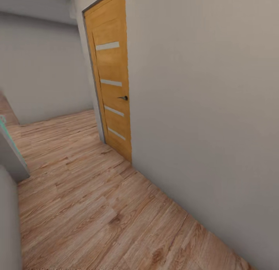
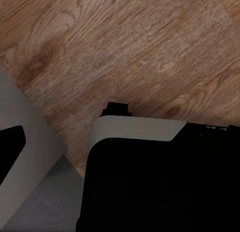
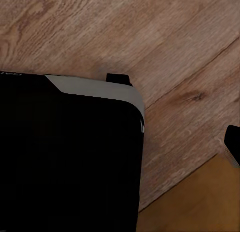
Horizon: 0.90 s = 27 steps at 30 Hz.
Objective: Move the two storage containers from the living room to the garage. In the garage, place one container on the floor and stack the other container on top of it (either order is fine).
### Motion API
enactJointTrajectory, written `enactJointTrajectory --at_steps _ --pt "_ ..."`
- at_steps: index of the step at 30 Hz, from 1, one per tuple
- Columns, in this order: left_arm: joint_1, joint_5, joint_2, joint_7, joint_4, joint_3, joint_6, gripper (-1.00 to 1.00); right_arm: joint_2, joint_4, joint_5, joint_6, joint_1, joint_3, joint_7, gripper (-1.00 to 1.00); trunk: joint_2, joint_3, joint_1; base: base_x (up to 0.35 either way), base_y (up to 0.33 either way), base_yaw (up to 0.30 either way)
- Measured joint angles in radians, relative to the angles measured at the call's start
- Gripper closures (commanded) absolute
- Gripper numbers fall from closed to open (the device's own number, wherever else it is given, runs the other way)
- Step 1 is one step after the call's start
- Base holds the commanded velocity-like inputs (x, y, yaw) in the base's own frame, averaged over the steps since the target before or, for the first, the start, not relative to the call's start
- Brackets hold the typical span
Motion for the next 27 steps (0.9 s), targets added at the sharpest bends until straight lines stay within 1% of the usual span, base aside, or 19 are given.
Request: enactJointTrajectory --at_steps 8,27 --pt "0.0 0.001 0.0 0.0 0.0 0.001 0.0 -1.0 0.0 0.0 0.0 0.0 0.0 0.0 0.0 -1.0 0.0 0.0 0.0 0.035 0.0 0.27" --pt "0.0 0.001 0.003 0.0 0.002 0.001 0.002 -1.0 0.0 0.0 0.0 0.001 0.0 0.0 0.0 -1.0 0.0 0.0 -0.001 0.313 0.0 0.27"
